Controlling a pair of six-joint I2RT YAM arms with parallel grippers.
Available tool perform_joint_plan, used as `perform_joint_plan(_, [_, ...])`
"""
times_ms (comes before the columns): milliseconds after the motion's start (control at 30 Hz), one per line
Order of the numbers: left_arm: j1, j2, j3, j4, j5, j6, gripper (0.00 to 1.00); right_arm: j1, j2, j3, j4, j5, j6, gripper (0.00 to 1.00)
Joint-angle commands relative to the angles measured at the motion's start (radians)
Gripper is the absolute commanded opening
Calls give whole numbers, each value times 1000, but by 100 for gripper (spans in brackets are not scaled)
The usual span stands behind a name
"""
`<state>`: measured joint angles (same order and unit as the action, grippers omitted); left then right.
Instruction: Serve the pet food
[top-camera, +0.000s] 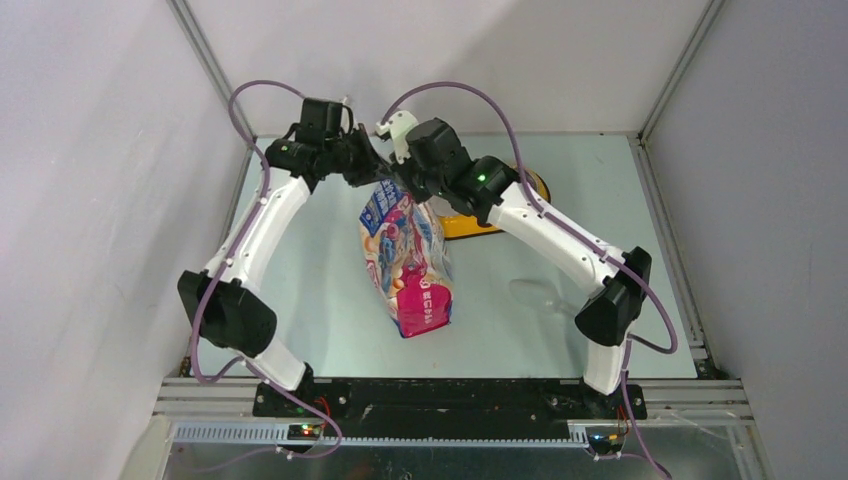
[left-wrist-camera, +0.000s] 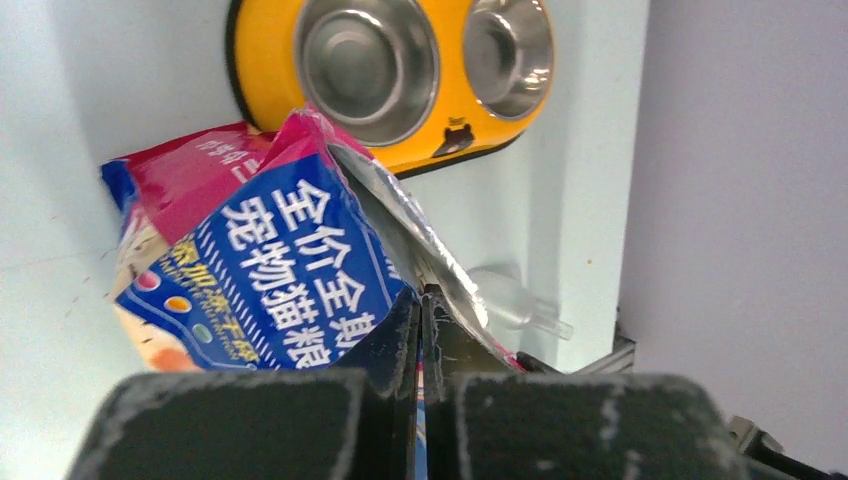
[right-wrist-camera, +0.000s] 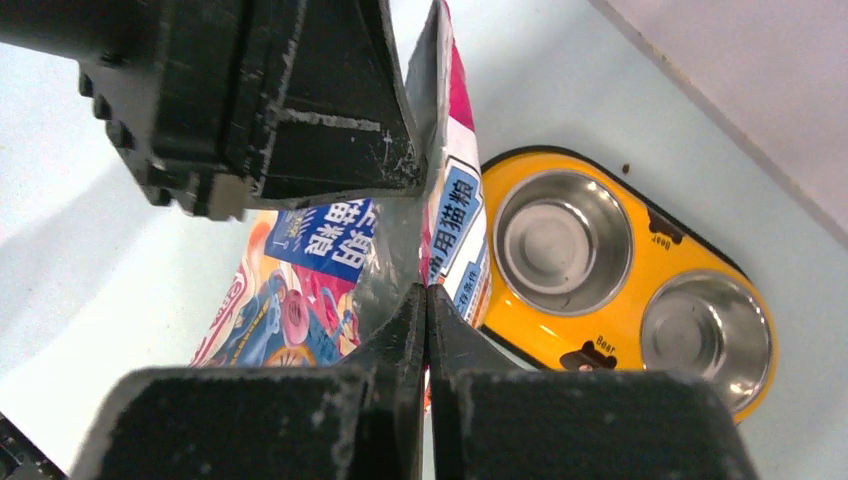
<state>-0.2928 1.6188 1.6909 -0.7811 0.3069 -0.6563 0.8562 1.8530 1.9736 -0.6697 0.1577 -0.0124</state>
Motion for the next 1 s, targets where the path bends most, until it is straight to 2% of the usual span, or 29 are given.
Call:
perform_joint_plan(0, [40,-27,-57,-209,-225,93,0,5,16,90,27,107,-177,0])
perform_joint_plan(133, [87,-44,-130,-223,-227,111,0,0,22,101,39,147,-251,0])
perform_joint_plan(300, [104,-71,-159,-216,-214,127,0,-10,2,89,33,142,-258,0])
perform_joint_plan(400, [104,-92,-144,-176,-161,129,0,-12,-15,78,17,121,-230,0])
perform_joint_plan(500, [105,-117,-95,-125,-62,126,0,-23,-25,82,-8,35,-152,1])
perform_joint_plan(533, [108,-124,-67,-95,-36,128,0,-25,-27,88,-27,-11,-133,15])
perform_joint_plan(633, [109,-129,-16,-23,83,136,0,-26,-22,97,-64,-87,-36,42])
perform_joint_plan(700, [107,-134,12,-5,114,148,0,-23,-14,95,-86,-121,-6,49])
perform_joint_plan(767, [106,-143,21,-3,111,163,0,-19,-2,94,-90,-133,2,51])
perform_joint_plan(967, [106,-179,-9,-24,56,200,0,-27,29,111,-92,-112,-1,51])
